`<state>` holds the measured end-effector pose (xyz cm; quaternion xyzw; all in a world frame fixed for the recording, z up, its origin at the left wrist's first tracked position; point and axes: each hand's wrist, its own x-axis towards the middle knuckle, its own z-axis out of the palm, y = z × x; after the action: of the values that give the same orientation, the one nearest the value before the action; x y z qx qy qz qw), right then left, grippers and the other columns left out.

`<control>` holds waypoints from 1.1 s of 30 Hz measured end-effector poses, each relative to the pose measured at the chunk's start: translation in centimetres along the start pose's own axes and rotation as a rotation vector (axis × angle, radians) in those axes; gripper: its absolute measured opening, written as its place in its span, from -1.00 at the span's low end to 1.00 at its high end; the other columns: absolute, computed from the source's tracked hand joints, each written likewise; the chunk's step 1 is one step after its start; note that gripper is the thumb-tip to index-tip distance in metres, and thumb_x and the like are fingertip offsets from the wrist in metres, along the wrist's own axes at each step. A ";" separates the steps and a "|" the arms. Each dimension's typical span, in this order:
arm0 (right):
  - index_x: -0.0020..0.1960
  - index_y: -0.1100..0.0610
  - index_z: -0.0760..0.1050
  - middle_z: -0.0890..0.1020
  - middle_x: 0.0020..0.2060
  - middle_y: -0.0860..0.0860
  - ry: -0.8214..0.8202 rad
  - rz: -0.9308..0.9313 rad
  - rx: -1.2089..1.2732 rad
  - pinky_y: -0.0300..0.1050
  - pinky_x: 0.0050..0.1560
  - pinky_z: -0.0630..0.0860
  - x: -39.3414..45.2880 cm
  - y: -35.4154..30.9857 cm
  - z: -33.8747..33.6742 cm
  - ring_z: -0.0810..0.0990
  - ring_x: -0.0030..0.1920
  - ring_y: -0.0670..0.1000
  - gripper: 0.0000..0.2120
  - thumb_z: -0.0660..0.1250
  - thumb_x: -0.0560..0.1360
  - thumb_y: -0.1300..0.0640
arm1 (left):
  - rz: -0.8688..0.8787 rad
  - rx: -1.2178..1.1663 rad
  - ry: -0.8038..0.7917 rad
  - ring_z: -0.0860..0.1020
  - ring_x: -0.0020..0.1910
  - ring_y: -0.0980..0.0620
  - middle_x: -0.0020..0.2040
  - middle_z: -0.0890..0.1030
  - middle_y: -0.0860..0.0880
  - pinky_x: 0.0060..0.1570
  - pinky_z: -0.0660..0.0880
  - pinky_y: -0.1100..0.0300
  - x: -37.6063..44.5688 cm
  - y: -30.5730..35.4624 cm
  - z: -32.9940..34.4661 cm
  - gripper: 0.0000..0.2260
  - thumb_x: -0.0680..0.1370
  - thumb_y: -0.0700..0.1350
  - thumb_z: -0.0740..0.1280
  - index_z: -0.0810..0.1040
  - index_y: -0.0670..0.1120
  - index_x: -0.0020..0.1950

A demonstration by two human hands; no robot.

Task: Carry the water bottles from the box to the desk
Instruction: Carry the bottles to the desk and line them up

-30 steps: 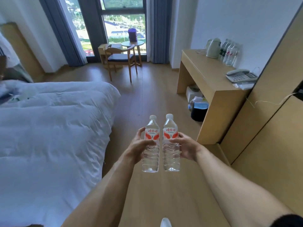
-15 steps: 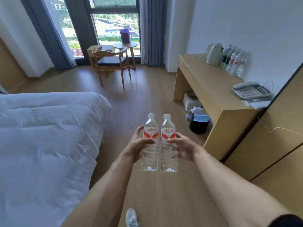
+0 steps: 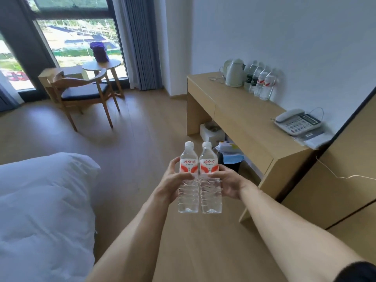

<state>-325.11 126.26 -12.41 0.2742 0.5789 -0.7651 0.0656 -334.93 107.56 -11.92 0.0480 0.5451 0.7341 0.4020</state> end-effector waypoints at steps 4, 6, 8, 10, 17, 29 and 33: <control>0.38 0.06 0.46 0.61 0.25 0.22 0.036 -0.022 0.067 0.44 0.30 0.43 4.1 -2.4 0.5 0.57 0.27 0.30 -0.54 0.42 0.51 0.26 | -0.013 0.049 -0.023 0.71 -0.01 -0.18 0.22 0.57 -0.27 -0.18 0.65 -0.06 4.7 2.8 -1.1 -0.26 0.40 -0.50 0.42 0.34 0.10 0.42; 0.37 0.06 0.47 0.61 0.25 0.22 0.051 -0.034 0.082 0.46 0.30 0.42 6.3 -3.6 0.3 0.56 0.28 0.31 -0.56 0.41 0.52 0.28 | -0.015 0.057 -0.033 0.72 -0.03 -0.17 0.21 0.57 -0.28 -0.20 0.65 -0.04 7.2 4.1 -1.6 -0.27 0.40 -0.51 0.41 0.36 0.09 0.41; 0.36 0.06 0.48 0.61 0.24 0.22 0.048 -0.033 0.076 0.46 0.30 0.41 8.6 -4.8 0.0 0.55 0.28 0.32 -0.56 0.41 0.51 0.28 | -0.016 0.069 -0.036 0.71 -0.02 -0.17 0.22 0.57 -0.27 -0.20 0.65 -0.03 9.7 5.1 -2.0 -0.29 0.40 -0.51 0.40 0.38 0.10 0.37; 0.35 0.05 0.48 0.61 0.25 0.22 0.048 -0.039 0.081 0.46 0.30 0.41 11.4 -6.0 -0.5 0.55 0.28 0.31 -0.55 0.42 0.50 0.28 | -0.010 0.066 -0.040 0.70 0.02 -0.19 0.23 0.57 -0.28 -0.18 0.65 -0.04 12.4 6.1 -2.4 -0.31 0.40 -0.51 0.40 0.39 0.11 0.34; 0.35 0.07 0.48 0.60 0.26 0.23 -0.001 -0.054 0.089 0.46 0.29 0.42 23.4 -11.6 -2.6 0.55 0.27 0.32 -0.49 0.47 0.43 0.25 | 0.008 0.080 0.015 0.67 0.10 -0.25 0.25 0.55 -0.28 -0.09 0.65 -0.10 23.7 10.9 -3.6 -0.31 0.38 -0.50 0.43 0.39 0.11 0.33; 0.36 0.09 0.47 0.61 0.24 0.25 -0.024 -0.041 0.105 0.50 0.27 0.42 40.0 -24.5 -11.0 0.56 0.26 0.35 -0.48 0.46 0.43 0.29 | -0.009 0.079 0.057 0.72 -0.03 -0.17 0.23 0.54 -0.26 -0.20 0.65 -0.06 43.8 20.2 1.4 -0.27 0.41 -0.51 0.40 0.36 0.11 0.39; 0.37 0.12 0.46 0.66 0.15 0.22 0.007 -0.064 0.138 0.36 0.09 0.59 42.6 -26.9 -14.7 0.65 0.13 0.30 -0.54 0.39 0.50 0.33 | -0.020 0.074 -0.016 0.72 -0.03 -0.16 0.24 0.54 -0.28 -0.20 0.65 -0.04 49.1 21.2 3.7 -0.31 0.39 -0.53 0.39 0.40 0.11 0.32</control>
<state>-367.10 157.65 -13.29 0.2620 0.5335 -0.8039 0.0200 -377.49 140.14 -10.69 0.0630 0.5691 0.7090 0.4116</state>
